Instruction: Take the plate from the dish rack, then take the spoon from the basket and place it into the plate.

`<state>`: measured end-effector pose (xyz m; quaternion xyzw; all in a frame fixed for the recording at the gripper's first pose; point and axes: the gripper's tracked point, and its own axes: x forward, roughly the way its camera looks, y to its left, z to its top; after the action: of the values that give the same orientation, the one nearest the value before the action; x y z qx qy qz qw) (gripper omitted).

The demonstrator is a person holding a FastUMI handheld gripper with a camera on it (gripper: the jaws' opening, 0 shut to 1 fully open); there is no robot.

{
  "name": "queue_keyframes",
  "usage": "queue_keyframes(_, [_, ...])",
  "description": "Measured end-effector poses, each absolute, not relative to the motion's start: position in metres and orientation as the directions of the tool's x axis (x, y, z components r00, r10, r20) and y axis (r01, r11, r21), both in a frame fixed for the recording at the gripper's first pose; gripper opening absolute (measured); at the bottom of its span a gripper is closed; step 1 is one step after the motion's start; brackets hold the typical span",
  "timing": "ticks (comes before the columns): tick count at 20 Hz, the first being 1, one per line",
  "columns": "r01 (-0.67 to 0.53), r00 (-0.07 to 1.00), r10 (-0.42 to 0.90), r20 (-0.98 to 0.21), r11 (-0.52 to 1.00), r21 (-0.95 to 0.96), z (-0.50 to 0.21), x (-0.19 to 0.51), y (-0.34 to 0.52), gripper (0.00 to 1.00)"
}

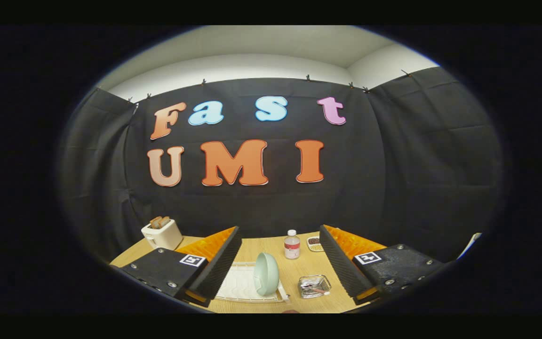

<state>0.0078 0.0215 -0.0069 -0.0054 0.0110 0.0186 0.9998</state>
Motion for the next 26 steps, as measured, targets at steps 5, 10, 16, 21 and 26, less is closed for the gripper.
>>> queue_keyframes(5, [-0.023,0.999,0.022,-0.044,1.0,-0.018,-0.013,0.01,0.022,0.99])
queue_keyframes(10, [-0.023,0.995,0.021,-0.093,0.999,-0.023,-0.029,0.016,0.026,0.99])
queue_keyframes(16, [-0.033,0.991,0.026,-0.132,0.998,-0.045,-0.046,0.028,0.031,0.99])
queue_keyframes(21, [-0.047,0.982,0.038,-0.185,0.998,-0.042,-0.069,0.04,0.04,0.99])
queue_keyframes(26, [-0.054,0.959,0.039,-0.28,0.998,-0.044,-0.106,0.052,0.046,0.99])
